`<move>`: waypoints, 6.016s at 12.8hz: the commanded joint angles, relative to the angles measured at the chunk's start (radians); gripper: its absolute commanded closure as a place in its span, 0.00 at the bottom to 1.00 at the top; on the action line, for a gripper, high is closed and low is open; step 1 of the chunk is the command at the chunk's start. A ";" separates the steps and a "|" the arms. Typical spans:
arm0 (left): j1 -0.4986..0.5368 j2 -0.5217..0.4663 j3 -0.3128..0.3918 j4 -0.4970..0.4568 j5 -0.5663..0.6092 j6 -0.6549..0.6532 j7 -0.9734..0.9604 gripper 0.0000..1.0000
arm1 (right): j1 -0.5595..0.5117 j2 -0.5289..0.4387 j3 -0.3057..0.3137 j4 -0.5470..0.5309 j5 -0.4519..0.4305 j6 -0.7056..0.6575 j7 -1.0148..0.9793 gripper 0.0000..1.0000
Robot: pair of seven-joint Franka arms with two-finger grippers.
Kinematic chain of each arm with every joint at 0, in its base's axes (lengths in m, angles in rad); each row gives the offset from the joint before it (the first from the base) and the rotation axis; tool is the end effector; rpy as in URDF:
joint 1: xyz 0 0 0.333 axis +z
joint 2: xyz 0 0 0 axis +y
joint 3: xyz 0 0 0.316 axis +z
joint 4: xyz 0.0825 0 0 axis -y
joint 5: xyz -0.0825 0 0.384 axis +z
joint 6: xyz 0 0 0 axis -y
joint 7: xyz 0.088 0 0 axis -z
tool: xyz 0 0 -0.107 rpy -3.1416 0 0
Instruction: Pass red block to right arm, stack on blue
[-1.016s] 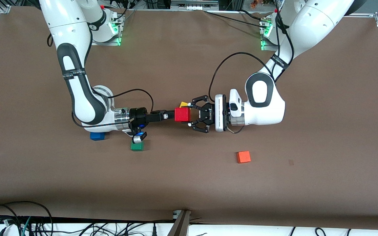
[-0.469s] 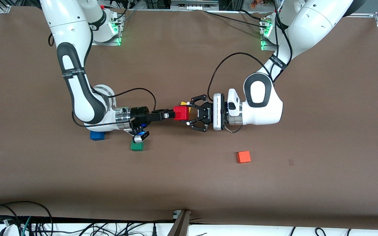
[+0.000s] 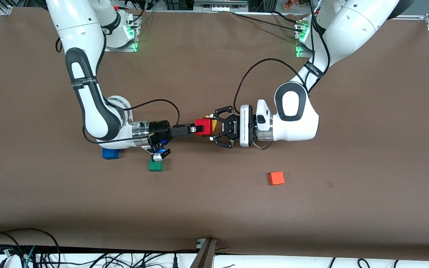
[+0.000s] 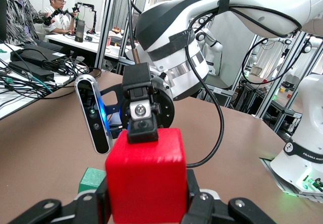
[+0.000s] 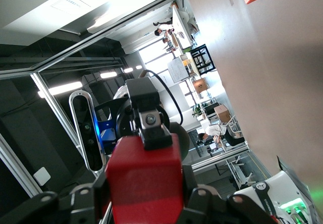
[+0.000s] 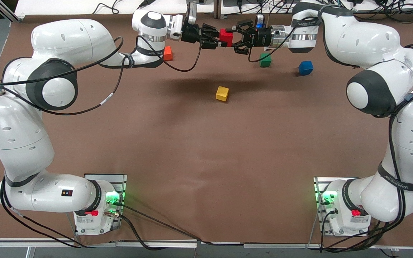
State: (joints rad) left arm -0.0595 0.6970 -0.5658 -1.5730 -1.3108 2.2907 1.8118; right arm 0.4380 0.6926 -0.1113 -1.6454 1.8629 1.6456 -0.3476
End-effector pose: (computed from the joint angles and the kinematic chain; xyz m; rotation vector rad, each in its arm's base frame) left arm 0.6116 -0.3788 0.3138 1.5095 -1.1799 0.8407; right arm 0.6143 0.3231 0.2661 -1.4768 0.2489 0.4246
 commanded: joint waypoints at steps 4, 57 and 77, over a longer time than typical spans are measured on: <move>0.013 -0.039 0.001 0.016 -0.011 -0.039 -0.150 0.00 | 0.002 -0.022 0.001 -0.014 0.022 0.005 0.002 1.00; 0.003 -0.760 0.509 -0.197 1.355 -0.614 -2.010 0.00 | 0.110 -0.120 -0.383 -0.077 -1.576 0.481 0.136 0.00; 0.032 -0.761 0.501 -0.179 1.342 -0.634 -2.011 0.00 | -0.310 -0.578 0.050 0.094 -1.871 -0.198 0.303 0.00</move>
State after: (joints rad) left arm -0.0341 -0.0514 -0.0547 -1.7582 0.0531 1.6694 -0.2092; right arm 0.2117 0.2650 -0.1763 -1.3977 0.0288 1.4238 -0.0620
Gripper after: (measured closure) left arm 0.000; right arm 0.000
